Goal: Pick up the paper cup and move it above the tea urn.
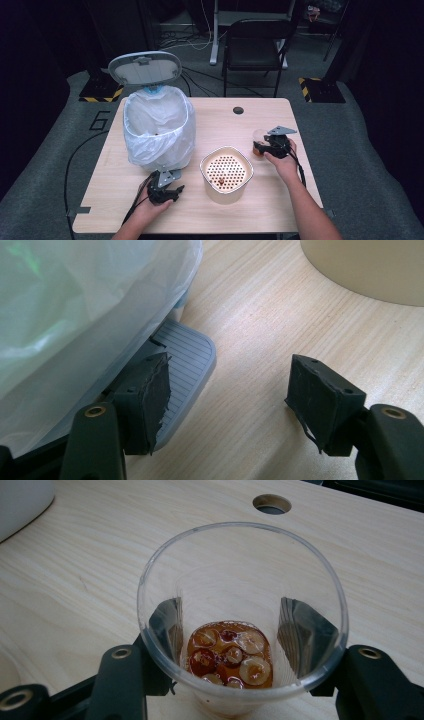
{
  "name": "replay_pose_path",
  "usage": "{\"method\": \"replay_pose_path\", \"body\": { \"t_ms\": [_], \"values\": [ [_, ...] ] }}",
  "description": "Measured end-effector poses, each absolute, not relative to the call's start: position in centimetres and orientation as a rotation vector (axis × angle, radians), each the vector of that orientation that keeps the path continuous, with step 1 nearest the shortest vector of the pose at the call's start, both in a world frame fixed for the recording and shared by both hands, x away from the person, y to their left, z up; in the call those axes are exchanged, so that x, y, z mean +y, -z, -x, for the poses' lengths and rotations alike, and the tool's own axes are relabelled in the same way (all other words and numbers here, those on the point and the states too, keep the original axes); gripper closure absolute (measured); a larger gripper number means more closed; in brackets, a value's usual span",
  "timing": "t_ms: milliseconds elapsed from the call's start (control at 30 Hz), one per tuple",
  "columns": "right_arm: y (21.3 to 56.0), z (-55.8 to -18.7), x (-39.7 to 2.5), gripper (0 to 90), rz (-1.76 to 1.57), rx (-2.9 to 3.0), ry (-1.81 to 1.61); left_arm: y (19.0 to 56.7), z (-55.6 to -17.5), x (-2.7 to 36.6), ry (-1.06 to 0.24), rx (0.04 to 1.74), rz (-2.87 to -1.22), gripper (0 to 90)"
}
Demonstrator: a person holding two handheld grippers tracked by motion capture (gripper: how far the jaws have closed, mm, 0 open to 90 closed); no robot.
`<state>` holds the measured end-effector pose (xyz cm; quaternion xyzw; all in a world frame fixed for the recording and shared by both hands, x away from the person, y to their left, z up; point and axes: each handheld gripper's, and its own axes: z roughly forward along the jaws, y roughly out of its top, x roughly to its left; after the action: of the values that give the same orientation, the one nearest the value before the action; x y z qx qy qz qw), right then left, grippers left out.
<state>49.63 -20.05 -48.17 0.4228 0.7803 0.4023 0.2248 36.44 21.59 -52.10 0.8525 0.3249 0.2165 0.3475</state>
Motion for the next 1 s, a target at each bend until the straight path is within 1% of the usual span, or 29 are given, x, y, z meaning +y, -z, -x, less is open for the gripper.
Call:
{"method": "replay_pose_path", "body": {
  "t_ms": [367, 600, 633, 700, 767, 1000],
  "values": [
    [46.7, -49.0, -20.1, 45.5, -1.126, 2.159, -1.135, 52.1, -36.4, 21.6, -0.574, 0.840, -2.215, 33.5],
    [44.6, -48.5, -19.8, 46.0, -1.109, 2.172, -1.162, 52.1, -36.4, 21.6, -0.563, 0.844, -2.210, 33.5],
    [43.7, -48.2, -19.6, 46.2, -1.098, 2.173, -1.156, 52.1, -36.4, 21.6, -0.562, 0.845, -2.210, 33.5],
    [43.4, -48.1, -19.5, 46.3, -1.098, 2.171, -1.160, 52.1, -36.4, 21.6, -0.561, 0.844, -2.210, 33.5],
    [42.1, -47.5, -19.3, 46.5, -1.092, 2.165, -1.170, 52.1, -36.4, 21.6, -0.561, 0.844, -2.210, 33.5],
    [40.3, -47.0, -18.5, 46.6, -1.073, 2.174, -1.198, 52.1, -36.4, 21.6, -0.561, 0.845, -2.210, 33.5]
  ]
}}
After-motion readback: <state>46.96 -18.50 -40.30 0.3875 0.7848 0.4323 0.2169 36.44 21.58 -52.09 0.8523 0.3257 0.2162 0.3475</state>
